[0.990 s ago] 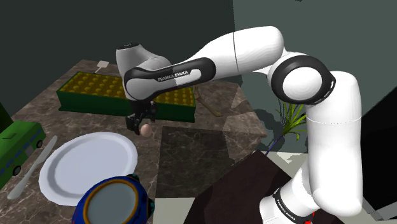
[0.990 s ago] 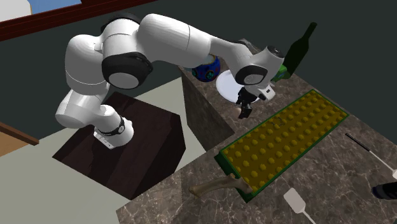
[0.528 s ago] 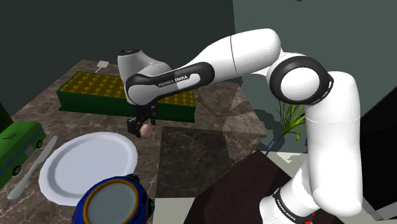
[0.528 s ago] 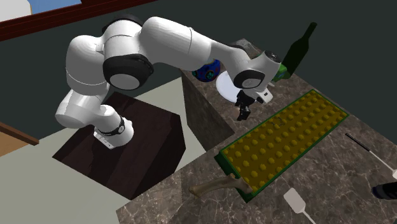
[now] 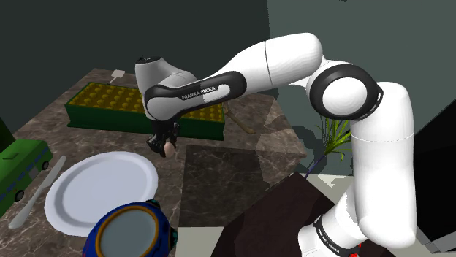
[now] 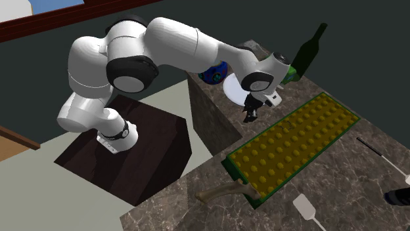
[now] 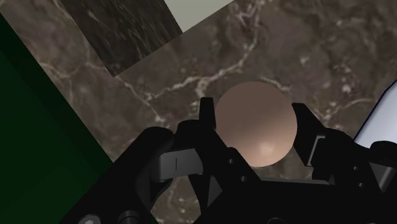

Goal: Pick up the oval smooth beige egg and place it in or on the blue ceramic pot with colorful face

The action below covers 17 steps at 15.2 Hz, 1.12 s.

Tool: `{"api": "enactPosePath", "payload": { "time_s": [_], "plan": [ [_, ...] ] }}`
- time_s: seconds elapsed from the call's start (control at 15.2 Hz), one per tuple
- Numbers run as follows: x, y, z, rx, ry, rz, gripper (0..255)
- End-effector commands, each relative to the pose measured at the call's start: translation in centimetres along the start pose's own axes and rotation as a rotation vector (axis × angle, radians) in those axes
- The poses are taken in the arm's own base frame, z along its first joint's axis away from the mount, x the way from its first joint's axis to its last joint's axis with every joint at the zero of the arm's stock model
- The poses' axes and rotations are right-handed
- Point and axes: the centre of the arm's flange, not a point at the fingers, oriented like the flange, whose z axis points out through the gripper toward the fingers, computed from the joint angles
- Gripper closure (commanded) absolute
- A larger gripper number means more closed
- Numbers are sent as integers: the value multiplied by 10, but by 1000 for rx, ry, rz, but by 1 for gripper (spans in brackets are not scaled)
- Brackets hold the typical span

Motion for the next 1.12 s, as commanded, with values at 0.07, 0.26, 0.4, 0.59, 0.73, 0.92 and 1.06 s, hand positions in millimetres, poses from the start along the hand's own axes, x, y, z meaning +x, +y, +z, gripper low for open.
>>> {"api": "enactPosePath", "payload": {
  "time_s": [0.07,0.26,0.4,0.59,0.73,0.92,1.06],
  "plan": [
    [0,0,0,0,0,0,255],
    [0,0,0,0,0,0,255],
    [-2,1,-10,0,0,0,255],
    [-4,2,-26,0,0,0,255],
    [-6,2,-36,0,0,0,255],
    [-9,3,-52,0,0,0,255],
    [-11,4,-62,0,0,0,255]
  ]
}}
